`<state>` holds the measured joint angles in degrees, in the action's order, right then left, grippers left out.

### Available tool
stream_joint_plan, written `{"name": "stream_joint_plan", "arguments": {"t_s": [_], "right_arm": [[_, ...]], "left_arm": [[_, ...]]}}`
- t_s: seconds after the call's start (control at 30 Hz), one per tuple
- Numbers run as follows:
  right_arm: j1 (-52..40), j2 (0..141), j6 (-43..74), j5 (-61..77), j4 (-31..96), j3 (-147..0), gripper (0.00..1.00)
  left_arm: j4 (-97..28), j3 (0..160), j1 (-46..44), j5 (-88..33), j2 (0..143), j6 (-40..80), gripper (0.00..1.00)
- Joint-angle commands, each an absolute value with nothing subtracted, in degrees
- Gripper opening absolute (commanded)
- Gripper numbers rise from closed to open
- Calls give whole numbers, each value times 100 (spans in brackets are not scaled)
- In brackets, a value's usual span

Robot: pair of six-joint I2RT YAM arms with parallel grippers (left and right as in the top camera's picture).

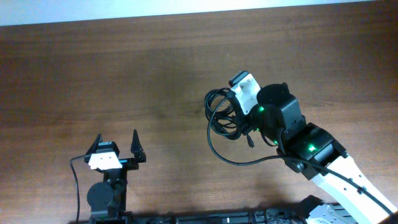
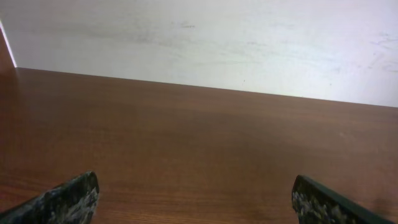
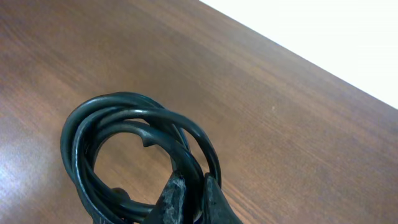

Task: Untangle cables

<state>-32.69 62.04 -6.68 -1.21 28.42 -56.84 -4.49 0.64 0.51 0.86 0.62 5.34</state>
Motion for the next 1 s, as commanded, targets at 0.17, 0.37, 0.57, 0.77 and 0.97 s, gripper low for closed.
{"name": "stream_joint_plan", "arguments": {"t_s": [0.17,0.37,0.57,0.77,0.97], "right_arm": [[-3293,6110,-661,279,2818,-5830,4],[-3295,6110,-401,587,2443,-5830,4],[-3295,6110,93,1409,1647,-5830,4],[-3295,6110,-80,2410,1155,-5830,4],[-3293,6110,-296,2679,1087,-5830,4]], "left_arm": [[-86,54,91,-1942,34,607,99],[1135,64,91,-4438,34,2392,99],[1282,386,91,-4748,248,2777,99],[2386,578,91,-6869,1079,1658,99],[2596,1245,93,-7387,2290,1702,99]]}}
